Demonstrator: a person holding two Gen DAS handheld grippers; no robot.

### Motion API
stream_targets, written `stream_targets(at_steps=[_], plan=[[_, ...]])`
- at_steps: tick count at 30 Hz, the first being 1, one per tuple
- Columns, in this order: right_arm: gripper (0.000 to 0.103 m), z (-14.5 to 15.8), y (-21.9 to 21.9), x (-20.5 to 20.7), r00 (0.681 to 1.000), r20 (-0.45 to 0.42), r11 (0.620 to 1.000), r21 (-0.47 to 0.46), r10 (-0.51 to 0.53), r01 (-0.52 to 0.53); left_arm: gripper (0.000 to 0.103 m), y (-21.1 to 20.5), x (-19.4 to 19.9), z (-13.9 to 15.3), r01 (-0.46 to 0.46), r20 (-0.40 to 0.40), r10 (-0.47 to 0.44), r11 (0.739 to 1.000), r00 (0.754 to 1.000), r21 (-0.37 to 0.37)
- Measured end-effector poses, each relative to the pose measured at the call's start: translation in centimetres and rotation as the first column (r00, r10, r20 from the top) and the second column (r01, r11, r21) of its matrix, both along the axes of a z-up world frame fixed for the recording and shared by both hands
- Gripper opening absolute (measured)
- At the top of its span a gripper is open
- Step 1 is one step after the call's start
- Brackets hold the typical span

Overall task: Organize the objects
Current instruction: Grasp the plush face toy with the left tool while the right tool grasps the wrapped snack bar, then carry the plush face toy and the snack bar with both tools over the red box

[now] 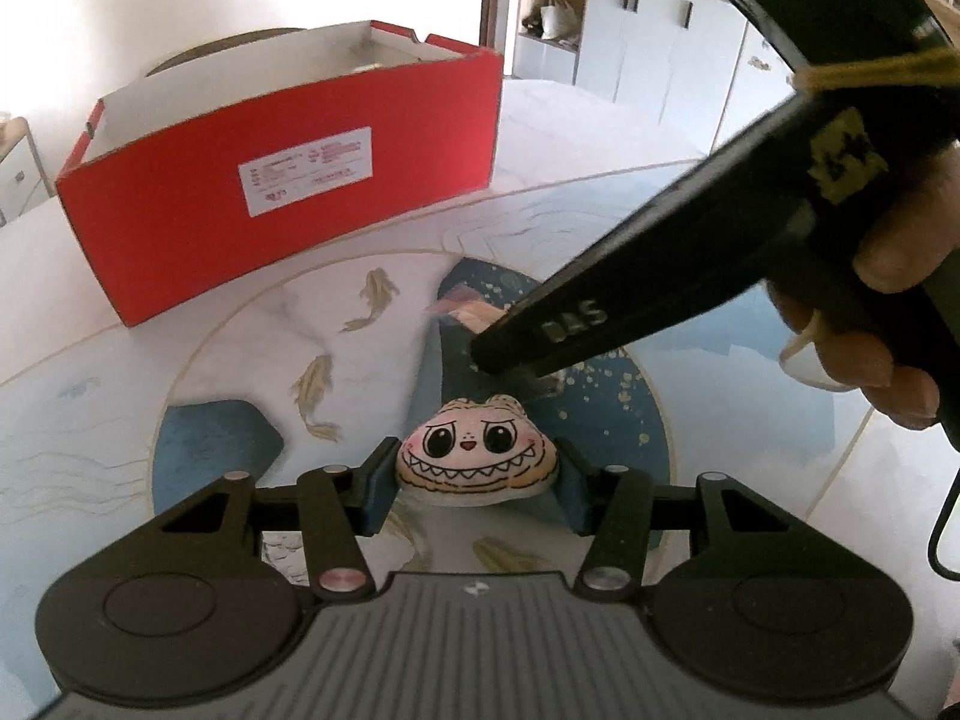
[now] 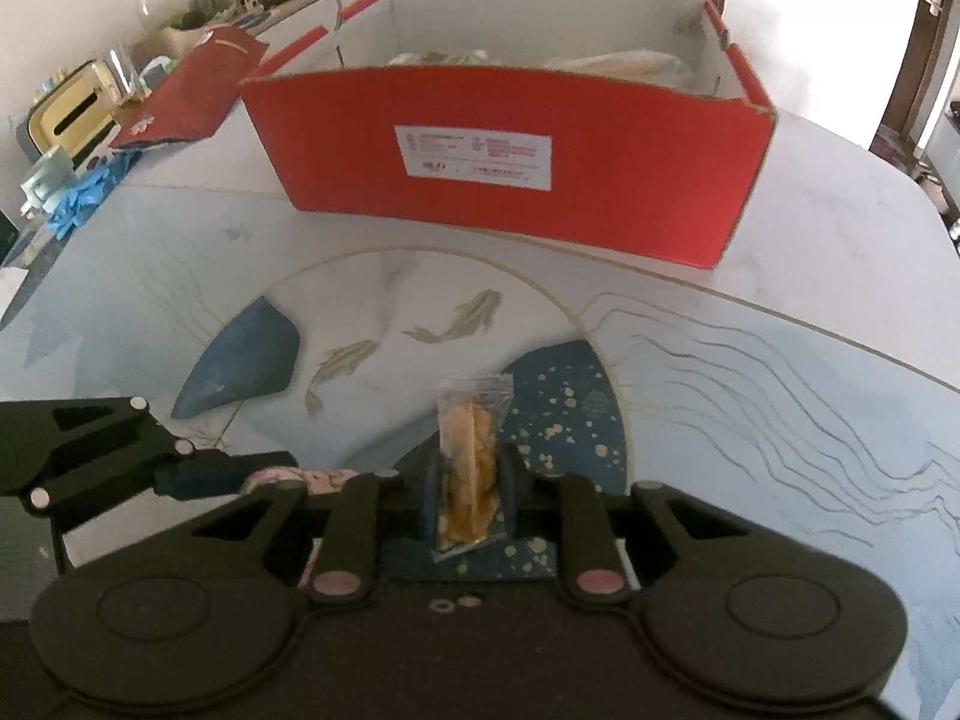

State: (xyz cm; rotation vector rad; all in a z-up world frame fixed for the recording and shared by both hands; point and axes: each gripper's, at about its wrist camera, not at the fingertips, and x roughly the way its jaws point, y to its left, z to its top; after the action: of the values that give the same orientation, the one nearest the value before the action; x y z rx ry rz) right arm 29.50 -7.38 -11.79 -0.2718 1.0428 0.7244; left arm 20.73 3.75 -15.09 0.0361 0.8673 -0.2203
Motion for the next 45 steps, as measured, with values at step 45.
stream_targets(at_steps=[45], plan=[[0.019, 12.6, 0.7, 8.1, 0.98, 0.146, 0.973, 0.206, -0.132, 0.101, 0.052, 9.5, 10.0, 14.1, -0.14, 0.22, 0.129, 0.99, 0.967, 0.033]])
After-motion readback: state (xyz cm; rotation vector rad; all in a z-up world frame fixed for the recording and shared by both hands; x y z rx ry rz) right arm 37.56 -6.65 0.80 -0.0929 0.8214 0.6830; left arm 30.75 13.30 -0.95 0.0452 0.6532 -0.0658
